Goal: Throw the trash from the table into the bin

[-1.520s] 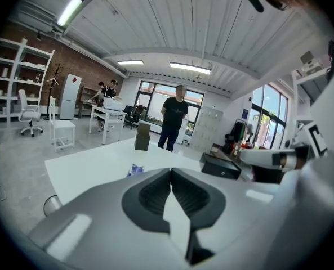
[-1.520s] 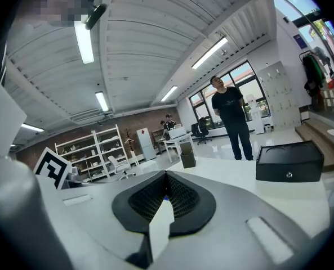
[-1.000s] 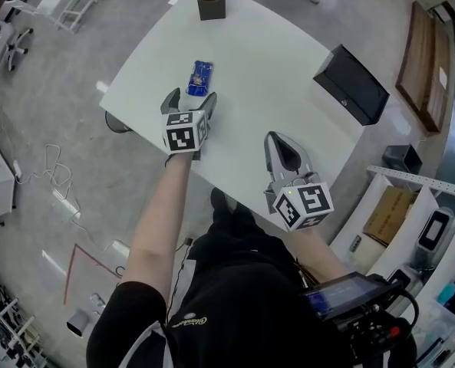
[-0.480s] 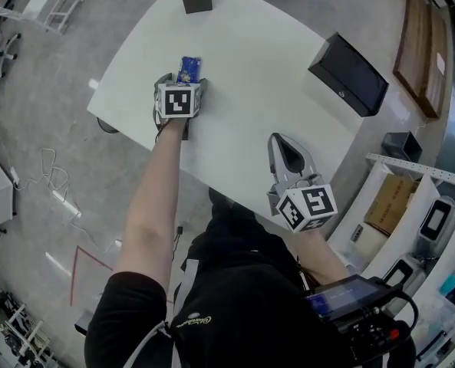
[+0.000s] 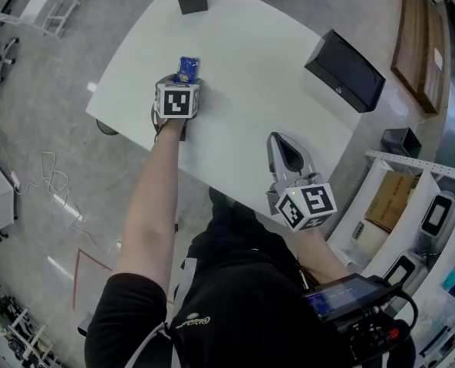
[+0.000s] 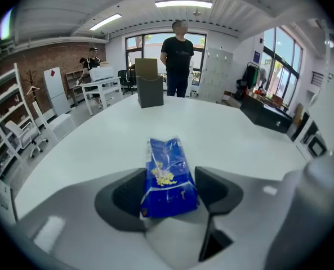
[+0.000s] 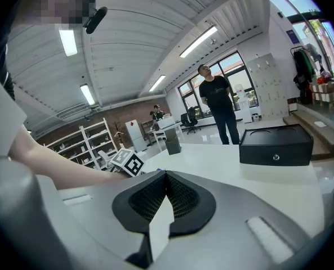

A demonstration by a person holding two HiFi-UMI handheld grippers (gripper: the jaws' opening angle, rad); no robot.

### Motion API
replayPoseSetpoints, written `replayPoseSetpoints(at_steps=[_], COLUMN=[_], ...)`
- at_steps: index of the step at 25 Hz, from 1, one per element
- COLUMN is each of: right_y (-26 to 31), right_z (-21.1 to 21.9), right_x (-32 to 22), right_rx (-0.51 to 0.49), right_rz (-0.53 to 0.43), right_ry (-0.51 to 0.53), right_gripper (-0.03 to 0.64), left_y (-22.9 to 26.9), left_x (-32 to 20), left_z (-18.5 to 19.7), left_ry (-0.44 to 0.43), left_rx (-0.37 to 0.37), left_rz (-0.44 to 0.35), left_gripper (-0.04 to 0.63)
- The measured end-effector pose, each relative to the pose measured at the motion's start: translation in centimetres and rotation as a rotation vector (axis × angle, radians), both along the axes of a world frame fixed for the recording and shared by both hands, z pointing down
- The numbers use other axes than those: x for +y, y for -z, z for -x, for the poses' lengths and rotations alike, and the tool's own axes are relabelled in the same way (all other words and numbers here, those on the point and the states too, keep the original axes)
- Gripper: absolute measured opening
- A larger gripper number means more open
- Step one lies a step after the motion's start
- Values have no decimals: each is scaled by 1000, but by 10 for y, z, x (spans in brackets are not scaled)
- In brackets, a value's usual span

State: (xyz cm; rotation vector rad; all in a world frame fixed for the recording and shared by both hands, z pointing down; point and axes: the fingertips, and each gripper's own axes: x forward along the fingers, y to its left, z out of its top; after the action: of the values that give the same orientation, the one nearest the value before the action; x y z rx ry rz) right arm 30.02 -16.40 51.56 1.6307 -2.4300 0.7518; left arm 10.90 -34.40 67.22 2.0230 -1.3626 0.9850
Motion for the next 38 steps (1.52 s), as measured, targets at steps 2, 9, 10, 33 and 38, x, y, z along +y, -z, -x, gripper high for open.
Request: replayPoseSetpoints(at_steps=[2, 9, 10, 33, 38], right_y=[2, 5, 6, 85, 99], right_z=[0, 0, 1, 23, 22], right_x=[1, 9, 10, 13, 18], right_rx=[1, 2, 0, -6, -13], right_rz=[-3, -8, -11, -181, -213], right_ry=[-5, -12, -10, 79, 117], right_gripper=[0, 0, 0, 0, 0], left_y=[0, 13, 14, 235, 255], left_x=[1, 7, 9, 179, 200], left_z=[-2, 0, 3, -25, -24], left_ry=[-11, -45, -29, 28, 62], left_rx=[-9, -63, -53, 383, 406], left_rz=[4, -52, -56, -405, -431], left_gripper=[264, 165, 158, 147, 147])
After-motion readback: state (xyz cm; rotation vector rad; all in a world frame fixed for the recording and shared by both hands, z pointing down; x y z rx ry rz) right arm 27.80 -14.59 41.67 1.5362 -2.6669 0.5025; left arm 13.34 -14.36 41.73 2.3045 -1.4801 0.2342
